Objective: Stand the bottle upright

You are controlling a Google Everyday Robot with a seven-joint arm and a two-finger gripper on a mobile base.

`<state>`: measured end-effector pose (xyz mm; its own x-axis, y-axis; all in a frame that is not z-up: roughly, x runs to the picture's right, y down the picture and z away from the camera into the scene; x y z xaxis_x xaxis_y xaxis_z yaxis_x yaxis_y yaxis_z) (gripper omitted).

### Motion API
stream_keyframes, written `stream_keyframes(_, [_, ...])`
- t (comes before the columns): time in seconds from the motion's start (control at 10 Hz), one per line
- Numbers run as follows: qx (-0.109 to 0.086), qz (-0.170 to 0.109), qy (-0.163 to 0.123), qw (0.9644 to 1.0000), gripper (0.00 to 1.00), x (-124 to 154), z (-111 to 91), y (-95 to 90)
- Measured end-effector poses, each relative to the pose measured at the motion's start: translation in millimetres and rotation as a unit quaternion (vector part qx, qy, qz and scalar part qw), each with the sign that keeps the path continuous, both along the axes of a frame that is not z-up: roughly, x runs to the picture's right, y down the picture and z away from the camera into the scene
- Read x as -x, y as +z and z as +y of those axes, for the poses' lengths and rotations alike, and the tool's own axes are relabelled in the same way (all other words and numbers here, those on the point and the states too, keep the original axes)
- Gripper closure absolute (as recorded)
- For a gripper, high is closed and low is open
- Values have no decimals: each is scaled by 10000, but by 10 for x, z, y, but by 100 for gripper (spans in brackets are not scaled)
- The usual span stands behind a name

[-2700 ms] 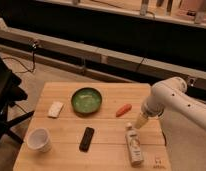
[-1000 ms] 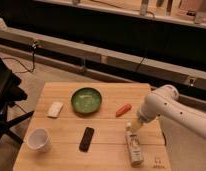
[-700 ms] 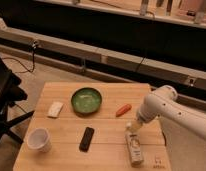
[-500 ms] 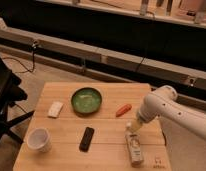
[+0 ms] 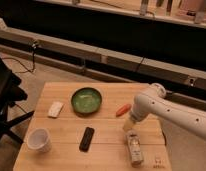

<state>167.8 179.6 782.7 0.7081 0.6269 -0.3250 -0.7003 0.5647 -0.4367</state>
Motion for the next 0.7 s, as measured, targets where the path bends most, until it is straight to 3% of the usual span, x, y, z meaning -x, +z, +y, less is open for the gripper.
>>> stream_keyframes(0.7, [524,100,288,9982,20,45,326,288])
